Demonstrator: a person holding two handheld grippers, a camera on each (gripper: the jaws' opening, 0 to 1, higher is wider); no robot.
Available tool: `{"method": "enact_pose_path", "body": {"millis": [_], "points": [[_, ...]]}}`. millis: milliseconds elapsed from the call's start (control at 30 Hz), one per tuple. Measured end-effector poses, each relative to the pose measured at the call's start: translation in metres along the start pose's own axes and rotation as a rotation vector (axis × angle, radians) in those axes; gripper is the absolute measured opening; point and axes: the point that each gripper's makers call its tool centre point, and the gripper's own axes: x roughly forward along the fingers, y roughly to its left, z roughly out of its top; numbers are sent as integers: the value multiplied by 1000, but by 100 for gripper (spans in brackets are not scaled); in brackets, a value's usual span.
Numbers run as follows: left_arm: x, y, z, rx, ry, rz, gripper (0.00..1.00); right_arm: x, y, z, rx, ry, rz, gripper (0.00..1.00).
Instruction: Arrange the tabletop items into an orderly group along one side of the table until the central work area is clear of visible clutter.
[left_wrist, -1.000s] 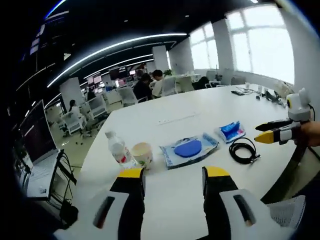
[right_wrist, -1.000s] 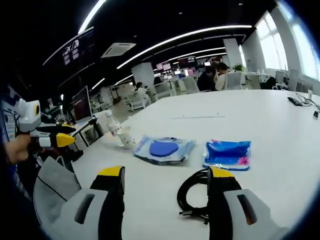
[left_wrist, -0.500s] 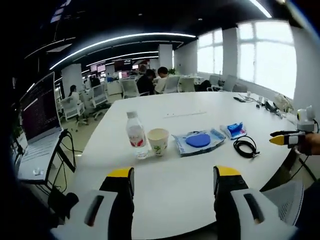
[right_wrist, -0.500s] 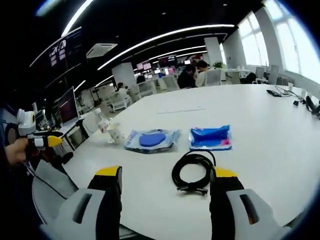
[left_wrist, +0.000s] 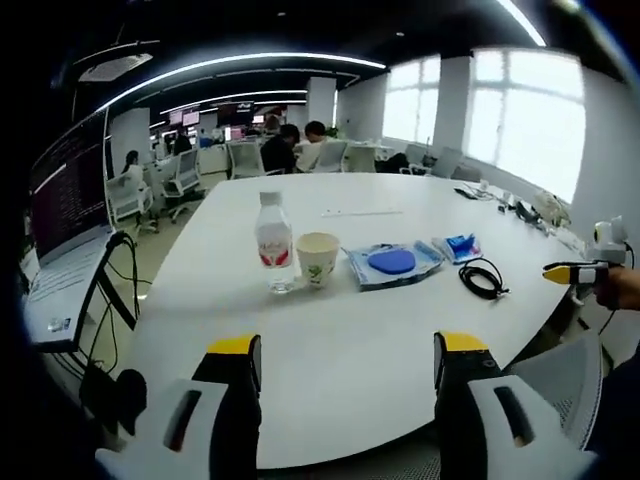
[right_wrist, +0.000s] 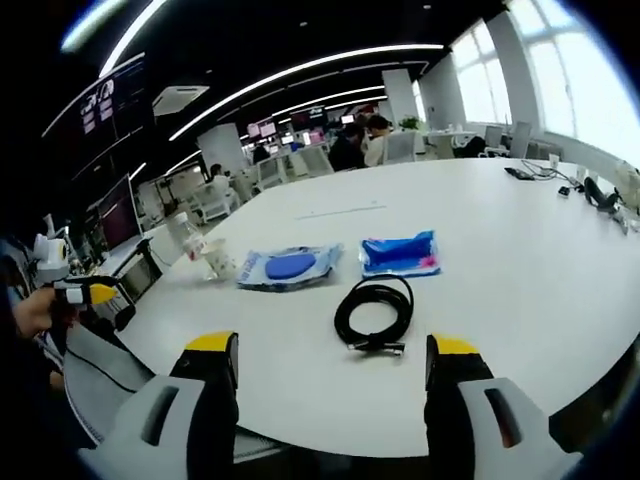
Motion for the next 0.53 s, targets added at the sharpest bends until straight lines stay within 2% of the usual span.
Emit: {"method": "enact_pose_path", "body": {"millis": [67, 167, 333, 433, 533], "points": [[-1, 3, -2, -23, -6, 12, 68, 2, -2, 1, 2, 8, 7, 75], [-2, 4, -8, -50, 28, 32, 69, 5, -6, 2, 19, 11, 11, 75], [-5, 0, 1, -49, 33, 24, 70, 8, -7, 4, 53, 17, 12, 75], [-1, -1, 3, -43, 48, 14, 71, 8, -9, 7, 78, -5, 10, 75], [2, -2, 8, -57, 46, 13, 71, 11, -17, 1, 104, 0, -5, 75]]}}
